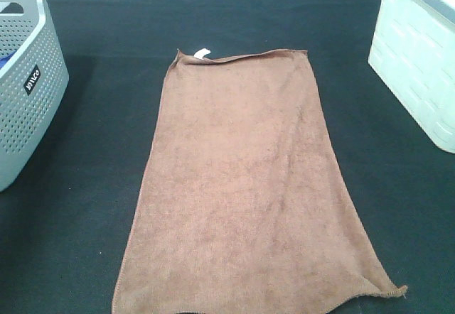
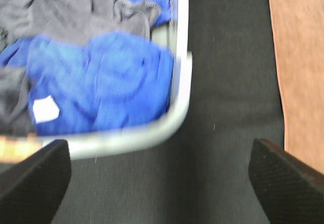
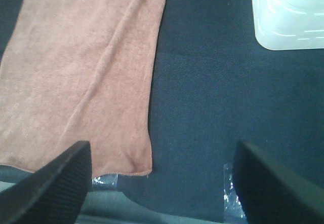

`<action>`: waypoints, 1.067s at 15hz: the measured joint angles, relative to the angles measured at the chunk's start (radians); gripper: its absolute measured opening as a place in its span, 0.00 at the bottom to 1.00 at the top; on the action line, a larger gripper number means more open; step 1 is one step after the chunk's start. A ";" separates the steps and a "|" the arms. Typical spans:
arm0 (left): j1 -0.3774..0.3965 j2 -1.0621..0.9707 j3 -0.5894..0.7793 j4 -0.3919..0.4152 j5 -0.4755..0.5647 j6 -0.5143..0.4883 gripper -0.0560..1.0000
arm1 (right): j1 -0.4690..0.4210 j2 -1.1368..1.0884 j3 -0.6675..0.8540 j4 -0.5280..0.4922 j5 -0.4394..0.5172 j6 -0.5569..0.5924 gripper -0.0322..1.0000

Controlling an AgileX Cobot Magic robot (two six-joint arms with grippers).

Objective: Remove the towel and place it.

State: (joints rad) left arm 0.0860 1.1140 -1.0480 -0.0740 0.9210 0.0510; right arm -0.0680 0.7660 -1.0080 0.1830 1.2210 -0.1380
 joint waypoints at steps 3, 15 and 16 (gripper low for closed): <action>0.000 -0.314 0.206 0.014 -0.009 0.003 0.90 | 0.000 -0.349 0.144 -0.008 0.002 0.018 0.74; 0.000 -1.097 0.534 0.030 0.138 0.005 0.90 | 0.000 -0.771 0.457 -0.037 -0.018 0.009 0.74; 0.000 -1.116 0.533 0.028 0.151 0.007 0.90 | 0.001 -0.771 0.463 -0.037 -0.041 -0.003 0.74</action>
State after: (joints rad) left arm 0.0860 -0.0020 -0.5150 -0.0460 1.0720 0.0580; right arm -0.0670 -0.0050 -0.5450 0.1460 1.1800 -0.1410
